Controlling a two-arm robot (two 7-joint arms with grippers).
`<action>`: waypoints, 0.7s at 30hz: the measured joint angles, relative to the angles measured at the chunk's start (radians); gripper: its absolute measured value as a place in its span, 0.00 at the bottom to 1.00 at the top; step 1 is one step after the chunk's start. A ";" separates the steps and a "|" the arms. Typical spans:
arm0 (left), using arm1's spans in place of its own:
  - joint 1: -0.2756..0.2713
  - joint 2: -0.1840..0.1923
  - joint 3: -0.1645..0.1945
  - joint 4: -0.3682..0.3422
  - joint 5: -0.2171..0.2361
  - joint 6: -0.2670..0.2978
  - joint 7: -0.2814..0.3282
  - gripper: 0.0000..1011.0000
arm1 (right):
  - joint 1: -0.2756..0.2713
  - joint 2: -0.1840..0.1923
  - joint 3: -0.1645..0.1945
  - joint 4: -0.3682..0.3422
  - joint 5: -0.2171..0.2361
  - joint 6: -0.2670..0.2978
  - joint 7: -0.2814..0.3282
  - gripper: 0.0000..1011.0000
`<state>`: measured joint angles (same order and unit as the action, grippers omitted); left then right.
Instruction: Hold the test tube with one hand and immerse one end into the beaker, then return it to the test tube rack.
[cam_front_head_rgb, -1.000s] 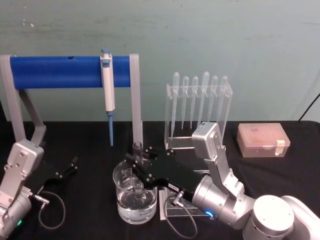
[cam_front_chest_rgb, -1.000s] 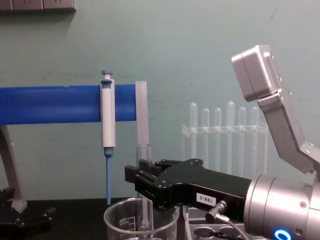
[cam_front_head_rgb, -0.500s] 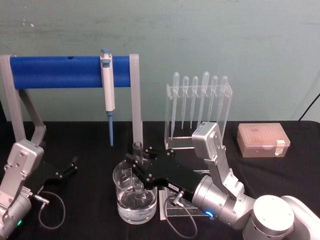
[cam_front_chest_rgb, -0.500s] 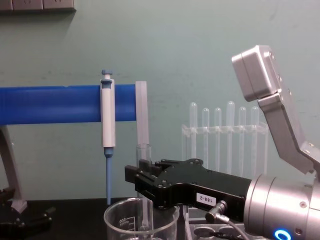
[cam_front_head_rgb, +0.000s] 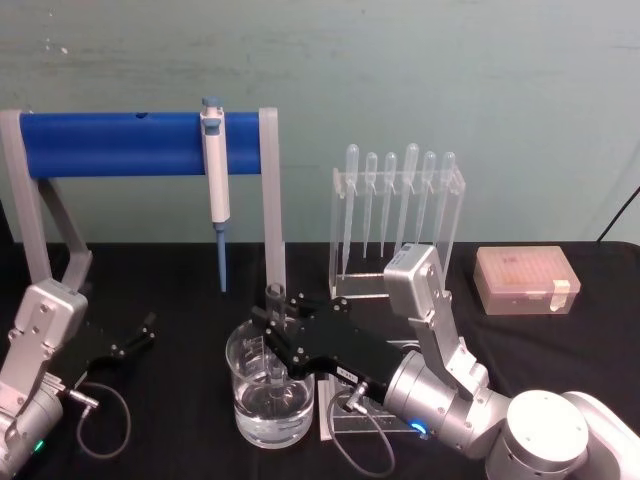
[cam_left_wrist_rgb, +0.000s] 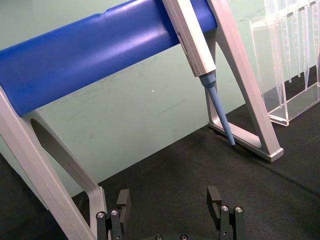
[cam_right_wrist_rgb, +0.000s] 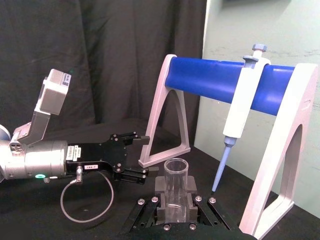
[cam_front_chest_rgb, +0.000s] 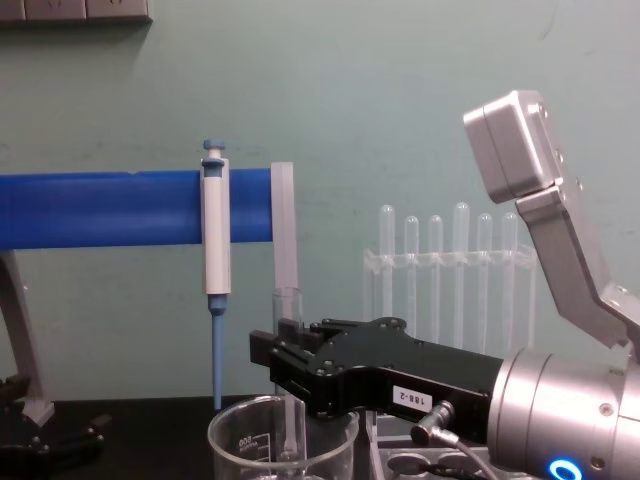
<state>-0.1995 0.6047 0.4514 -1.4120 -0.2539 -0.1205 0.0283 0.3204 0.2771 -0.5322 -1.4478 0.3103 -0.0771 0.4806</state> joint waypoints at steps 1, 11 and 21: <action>0.000 0.000 0.000 0.000 0.000 0.000 0.000 0.99 | 0.000 0.000 0.000 0.000 0.000 0.000 0.000 0.22; 0.000 0.000 0.000 0.000 0.000 0.000 0.000 0.99 | 0.000 0.000 0.000 0.000 0.000 0.000 0.000 0.22; 0.000 0.000 0.000 0.000 0.000 0.000 0.000 0.99 | 0.000 0.000 0.000 0.000 0.000 0.000 0.000 0.22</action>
<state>-0.1996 0.6047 0.4514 -1.4120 -0.2539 -0.1205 0.0283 0.3204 0.2771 -0.5321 -1.4477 0.3103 -0.0771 0.4806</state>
